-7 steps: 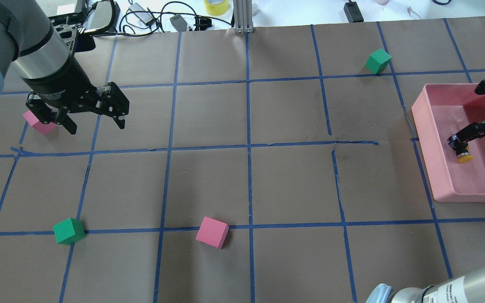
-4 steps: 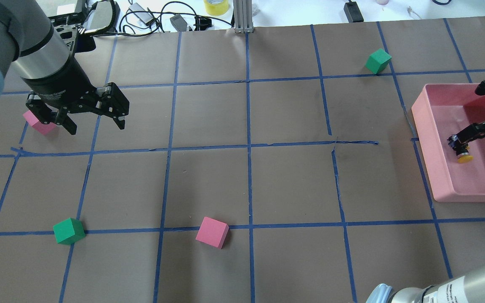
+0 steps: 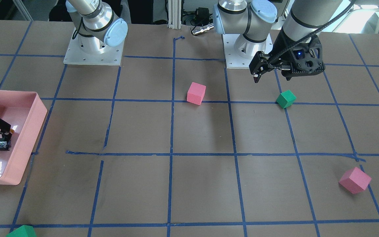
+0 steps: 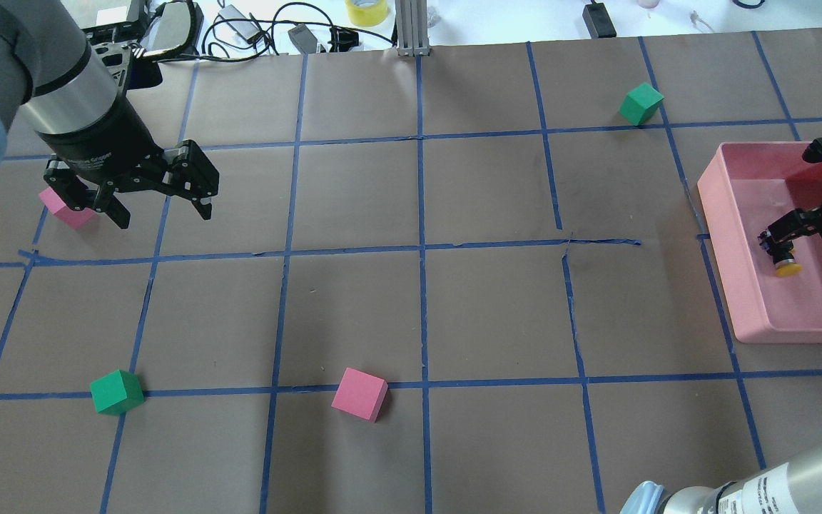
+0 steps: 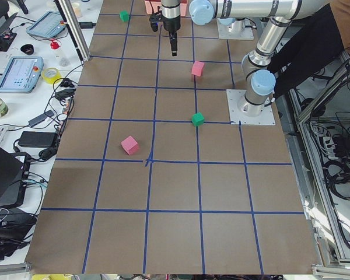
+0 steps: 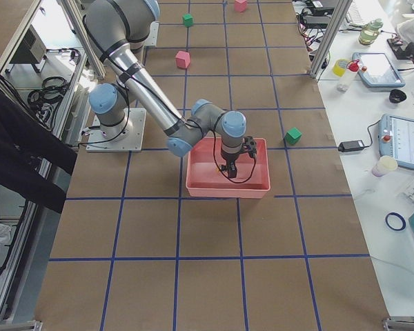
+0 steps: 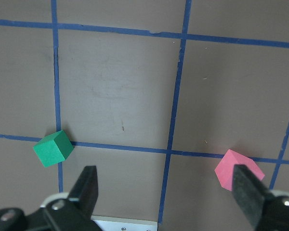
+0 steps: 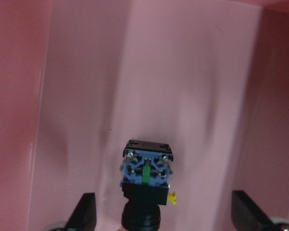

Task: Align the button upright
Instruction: 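Lower the right gripper onto the push-button switch in the pink tray and close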

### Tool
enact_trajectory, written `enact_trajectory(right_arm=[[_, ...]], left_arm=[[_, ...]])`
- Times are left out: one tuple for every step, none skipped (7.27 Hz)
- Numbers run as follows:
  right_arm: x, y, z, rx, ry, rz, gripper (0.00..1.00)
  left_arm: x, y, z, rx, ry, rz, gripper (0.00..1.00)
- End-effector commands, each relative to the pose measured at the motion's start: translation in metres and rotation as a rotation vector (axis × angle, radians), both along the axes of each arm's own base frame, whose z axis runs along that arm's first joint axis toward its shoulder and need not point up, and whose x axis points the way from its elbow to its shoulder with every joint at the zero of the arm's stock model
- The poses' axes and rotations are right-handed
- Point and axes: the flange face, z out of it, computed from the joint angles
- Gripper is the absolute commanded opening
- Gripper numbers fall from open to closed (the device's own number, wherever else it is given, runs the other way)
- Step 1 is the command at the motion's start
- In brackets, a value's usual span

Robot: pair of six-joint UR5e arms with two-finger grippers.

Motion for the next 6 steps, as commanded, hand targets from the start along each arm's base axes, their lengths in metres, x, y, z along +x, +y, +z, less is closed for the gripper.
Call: enact_trajectory(right_arm=[[0.005, 0.0, -0.008, -0.006, -0.026, -0.025, 1.0], [0.006, 0.001, -0.015, 0.004, -0.034, -0.025, 1.0], [0.005, 0.0, -0.015, 0.005, -0.027, -0.022, 1.0], [0.003, -0.001, -0.017, -0.001, -0.018, -0.022, 1.0], [0.003, -0.002, -0.027, 0.011, -0.032, -0.022, 1.0], [0.003, -0.002, -0.029, 0.013, -0.035, -0.022, 1.0]], left_arm=[[0.0, 0.0, 0.0, 0.0, 0.0, 0.0, 1.0], [0.0, 0.0, -0.001, 0.002, 0.0, 0.0, 1.0], [0.0, 0.0, -0.001, 0.002, 0.0, 0.0, 1.0], [0.0, 0.0, -0.001, 0.002, 0.0, -0.002, 1.0], [0.0, 0.0, -0.001, 0.002, 0.0, -0.002, 1.0], [0.0, 0.0, -0.001, 0.002, 0.0, -0.002, 1.0]])
